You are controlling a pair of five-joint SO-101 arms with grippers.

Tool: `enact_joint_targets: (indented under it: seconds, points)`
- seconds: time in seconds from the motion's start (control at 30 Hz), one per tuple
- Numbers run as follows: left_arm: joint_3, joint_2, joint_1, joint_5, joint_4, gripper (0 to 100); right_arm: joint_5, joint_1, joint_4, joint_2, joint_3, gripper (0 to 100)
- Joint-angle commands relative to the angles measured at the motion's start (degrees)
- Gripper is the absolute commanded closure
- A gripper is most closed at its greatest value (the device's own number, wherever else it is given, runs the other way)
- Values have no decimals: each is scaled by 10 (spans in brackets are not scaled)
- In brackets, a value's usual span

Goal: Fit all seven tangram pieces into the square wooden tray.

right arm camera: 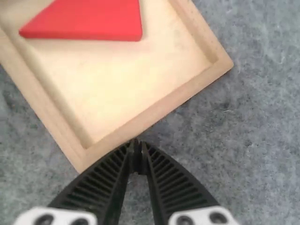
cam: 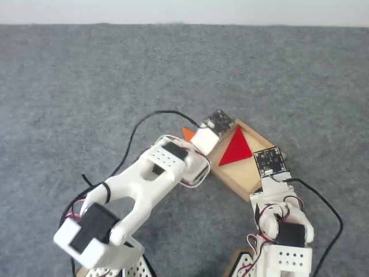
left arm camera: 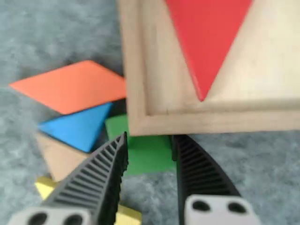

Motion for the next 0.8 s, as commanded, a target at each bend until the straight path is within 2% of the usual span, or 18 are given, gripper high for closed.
enact_joint_targets:
  seconds: [0.0,0.17,0.27,0.5,0.77]
  points:
    - [-41,-1,-49,8,4,849,-1,-5,7,-13,11,991]
    - [-58,-7,-124,4,5,849,-1,-5,7,-13,11,991]
    - [-64,-11,-129,-14,5,849,-1,-5,7,-13,11,991]
    - [-70,-69,-57,-18,1,849,-1,-5,7,-13,11,991]
    - [-164,43,1,-17,1,849,-1,-5,7,-13,11,991]
